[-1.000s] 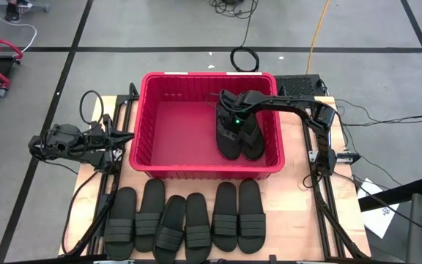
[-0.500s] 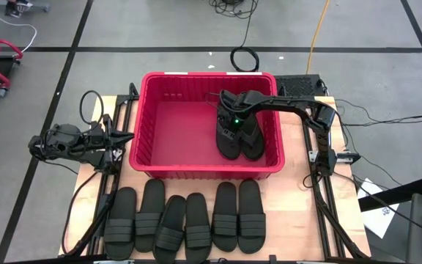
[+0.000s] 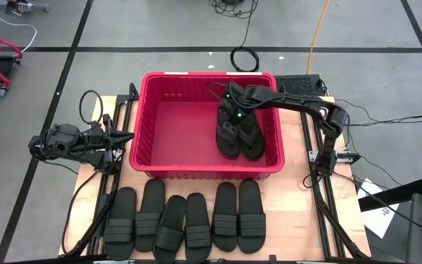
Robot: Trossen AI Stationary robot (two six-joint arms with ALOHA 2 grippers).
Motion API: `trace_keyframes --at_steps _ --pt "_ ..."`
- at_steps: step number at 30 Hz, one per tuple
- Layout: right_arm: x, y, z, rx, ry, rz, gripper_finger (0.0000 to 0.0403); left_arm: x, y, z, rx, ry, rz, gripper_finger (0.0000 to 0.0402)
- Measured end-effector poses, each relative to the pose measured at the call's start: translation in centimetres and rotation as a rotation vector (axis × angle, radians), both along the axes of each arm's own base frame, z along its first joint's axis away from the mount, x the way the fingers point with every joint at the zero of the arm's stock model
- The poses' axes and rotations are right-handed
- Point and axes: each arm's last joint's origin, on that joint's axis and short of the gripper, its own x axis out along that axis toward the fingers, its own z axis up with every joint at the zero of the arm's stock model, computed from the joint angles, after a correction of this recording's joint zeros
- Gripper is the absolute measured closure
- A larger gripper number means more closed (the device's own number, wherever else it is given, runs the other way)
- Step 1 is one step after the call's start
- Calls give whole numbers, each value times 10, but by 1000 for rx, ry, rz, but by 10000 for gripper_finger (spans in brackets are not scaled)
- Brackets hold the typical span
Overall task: Pick and place slides into bin
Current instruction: Put the slide into the red bin
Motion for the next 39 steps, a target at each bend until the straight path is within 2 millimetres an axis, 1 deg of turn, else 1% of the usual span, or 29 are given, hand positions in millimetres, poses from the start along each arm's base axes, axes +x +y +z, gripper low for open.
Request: trace_keyframes --at_steps 6,10,12,14,16,19,20,24,27,29,33,36,39 --pt "-13 5 34 -94 -59 -39 193 0 0 0 0 0 0 371" --pt "-27 12 65 -144 -145 -48 210 0 0 0 -5 -1 0 371" --pt "-37 16 84 -186 -195 -70 231 0 0 0 -3 -1 -1 371" --pt "-47 21 103 -230 -257 -92 262 0 0 0 -3 -1 -1 371" --pt "-57 27 121 -263 -324 -96 302 0 0 0 -4 -1 -1 371" --pt "-75 37 146 -299 -411 -94 376 0 0 0 -4 -2 -1 371" --pt "-81 42 153 -312 -437 -86 389 0 0 0 -6 -3 0 371" --pt "-103 70 178 -345 -531 8 391 0 0 1 -22 -15 0 371" --pt "-117 93 190 -327 -571 50 400 0 0 3 -26 -35 0 371" --pt "-124 108 196 -314 -595 85 400 0 0 4 -35 -50 1 371" --pt "-136 135 204 -325 -621 115 402 0 -1 8 -105 -98 -18 371" --pt "-142 145 202 -328 -647 113 402 1 -1 13 -160 -162 -23 371" --pt "-147 148 192 -317 -672 108 402 9 -3 23 -172 -219 -73 371"
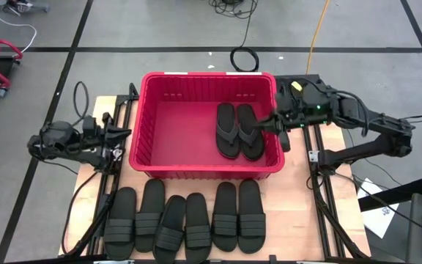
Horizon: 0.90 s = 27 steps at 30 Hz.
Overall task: Pick and place slides into bin
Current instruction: Put the slide into the red bin
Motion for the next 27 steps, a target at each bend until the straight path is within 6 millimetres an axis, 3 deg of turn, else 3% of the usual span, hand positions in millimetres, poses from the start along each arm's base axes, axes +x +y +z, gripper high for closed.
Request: trace_keyframes --at_steps 6,12,18,23,27 --pt "-13 2 -32 0 -24 1 402 51 -12 11 67 55 -81 371" --pt "-37 7 -60 56 -6 64 403 91 -16 36 143 91 27 371" --pt "-71 19 -65 204 23 276 403 86 -13 77 201 17 138 371" --pt "-102 32 -73 274 141 410 403 76 -11 99 172 -54 162 371" --pt "-119 35 -76 252 172 404 403 93 -17 103 139 -51 41 371"
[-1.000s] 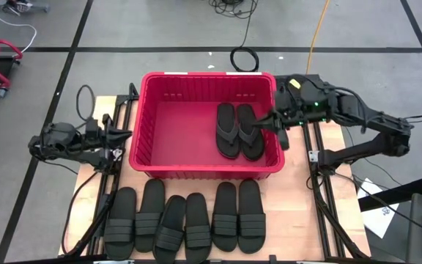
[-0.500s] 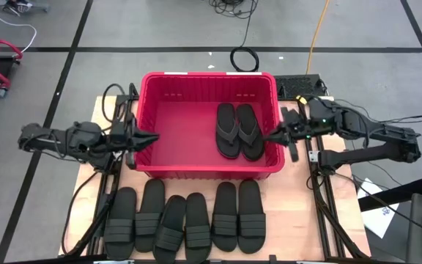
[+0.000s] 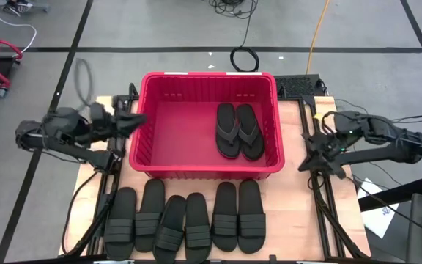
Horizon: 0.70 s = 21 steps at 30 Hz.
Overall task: Pick and place slides into bin
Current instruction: Put the slide into the red bin
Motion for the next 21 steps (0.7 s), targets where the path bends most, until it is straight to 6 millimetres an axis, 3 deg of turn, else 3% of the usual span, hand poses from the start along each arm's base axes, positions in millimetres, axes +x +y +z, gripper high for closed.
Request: trace_keyframes --at_steps 11,16,21 --pt "-10 -13 -1 -200 -18 -454 403 131 -38 -7 -126 346 -498 371" --pt "-7 -17 -1 -197 9 -609 403 162 -50 2 -87 493 -652 371" --pt "-4 -18 -1 -208 3 -639 403 186 -53 -6 -101 619 -644 371"
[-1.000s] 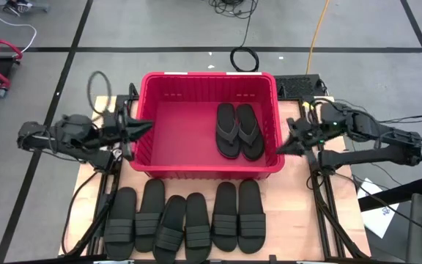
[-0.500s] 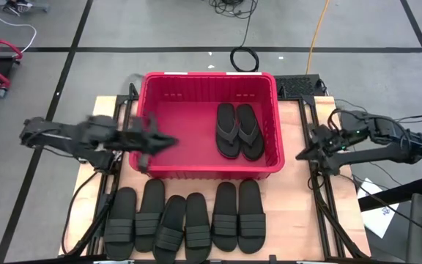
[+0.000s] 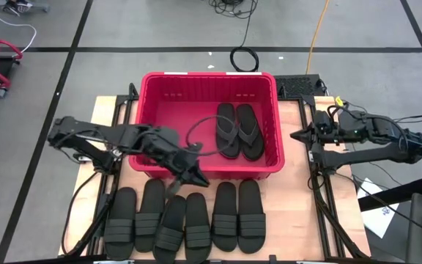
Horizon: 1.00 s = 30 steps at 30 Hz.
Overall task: Pick and place slides into bin
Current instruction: Put the slide into the red bin
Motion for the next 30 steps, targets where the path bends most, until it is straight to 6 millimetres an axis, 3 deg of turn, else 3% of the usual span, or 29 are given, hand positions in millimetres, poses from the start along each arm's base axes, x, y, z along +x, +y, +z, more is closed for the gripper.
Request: trace_keyframes --at_steps 5,13,18,24,30 --pt "4 0 3 -2 -27 3 403 31 0 -5 -130 55 102 371" --pt "4 1 4 -44 -38 64 403 100 -23 -19 -186 -84 192 371" --pt "4 2 4 -77 -29 132 403 143 -36 -45 -153 -95 186 371" --pt "3 3 4 -80 -33 159 403 167 -63 -73 -147 -38 77 370" --pt "3 4 4 -63 -35 184 403 169 -85 -105 -134 113 -1 337"
